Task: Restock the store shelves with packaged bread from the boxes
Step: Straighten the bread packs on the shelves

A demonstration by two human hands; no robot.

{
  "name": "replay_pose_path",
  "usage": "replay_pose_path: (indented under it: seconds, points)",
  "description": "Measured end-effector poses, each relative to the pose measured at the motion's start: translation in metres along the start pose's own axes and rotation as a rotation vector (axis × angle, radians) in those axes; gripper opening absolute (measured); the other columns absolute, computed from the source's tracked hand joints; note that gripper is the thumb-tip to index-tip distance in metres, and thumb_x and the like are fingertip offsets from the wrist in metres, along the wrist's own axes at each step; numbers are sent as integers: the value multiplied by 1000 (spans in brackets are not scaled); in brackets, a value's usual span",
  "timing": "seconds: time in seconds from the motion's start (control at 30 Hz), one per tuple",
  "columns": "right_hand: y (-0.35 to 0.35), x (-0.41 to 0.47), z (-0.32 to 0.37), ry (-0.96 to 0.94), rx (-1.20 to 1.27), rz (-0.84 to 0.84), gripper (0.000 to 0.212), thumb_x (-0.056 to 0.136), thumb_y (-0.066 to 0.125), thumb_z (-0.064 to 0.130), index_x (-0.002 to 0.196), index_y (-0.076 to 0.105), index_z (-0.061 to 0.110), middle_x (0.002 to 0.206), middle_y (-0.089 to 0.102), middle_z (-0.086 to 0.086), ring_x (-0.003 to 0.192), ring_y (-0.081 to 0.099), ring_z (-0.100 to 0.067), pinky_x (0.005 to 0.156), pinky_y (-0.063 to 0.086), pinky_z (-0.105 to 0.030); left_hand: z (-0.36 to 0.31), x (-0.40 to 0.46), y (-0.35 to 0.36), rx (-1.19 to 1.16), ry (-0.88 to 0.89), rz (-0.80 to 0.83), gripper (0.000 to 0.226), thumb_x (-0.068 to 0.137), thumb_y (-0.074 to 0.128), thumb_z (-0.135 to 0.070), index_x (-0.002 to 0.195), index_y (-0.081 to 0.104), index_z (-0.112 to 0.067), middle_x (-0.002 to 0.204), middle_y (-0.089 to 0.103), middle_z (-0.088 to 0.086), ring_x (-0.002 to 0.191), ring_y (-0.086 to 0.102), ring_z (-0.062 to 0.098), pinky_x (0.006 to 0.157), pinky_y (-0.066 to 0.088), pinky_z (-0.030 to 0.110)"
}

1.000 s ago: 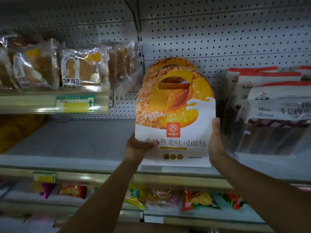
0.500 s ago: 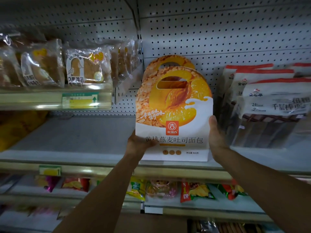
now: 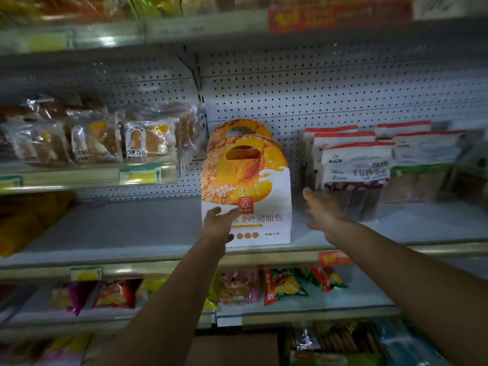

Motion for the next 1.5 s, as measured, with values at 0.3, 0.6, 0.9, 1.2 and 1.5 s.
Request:
replay_pose_path:
  seconds: [0.3,0.6,0.9,1.2,1.5]
  points:
    - [-86,-74,19,-50,160,-77,34,101,51,31,115,65,3,124,64,-21,102,65,-35,86,54,-48,-25,-91,58,-308,-75,392,11,98,59,-21,106,64,-15,116,68,6,97,68,23,86,55,39]
    - [-198,-104,40,-121,176,-195,40,100,50,38,111,66,4,114,67,-15,100,66,-28,78,56,-39,-70,-149,127,-293,15,555,24,100,54,-20,122,58,-11,100,69,3,84,66,19,81,53,35]
    - [-359,-124,51,-227,183,-295,34,100,50,38,104,66,9,98,69,-6,85,67,-22,75,56,-38,-83,-219,259,-266,64,642,12,100,54,-20,107,61,-14,98,70,4,85,67,20,75,54,35]
    - [-554,-139,48,-326,101,-341,35,100,48,34,107,67,6,108,67,-13,90,65,-25,82,55,-42,-70,-325,431,-246,111,697,8,98,56,-21,91,60,-19,95,68,0,83,66,16,79,51,33]
    - [-689,-147,37,-277,33,-324,23,95,57,26,101,66,5,101,67,-11,85,64,-24,82,56,-41,-58,-400,555,-165,115,722,18,99,55,-21,114,59,-12,106,67,4,81,67,17,76,55,35]
Point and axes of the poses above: each hand's wrist, its own x-axis towards the middle knuckle, its own y-axis out of the palm, z = x × y, the point moved 1 cm from there along x, towards the middle knuckle
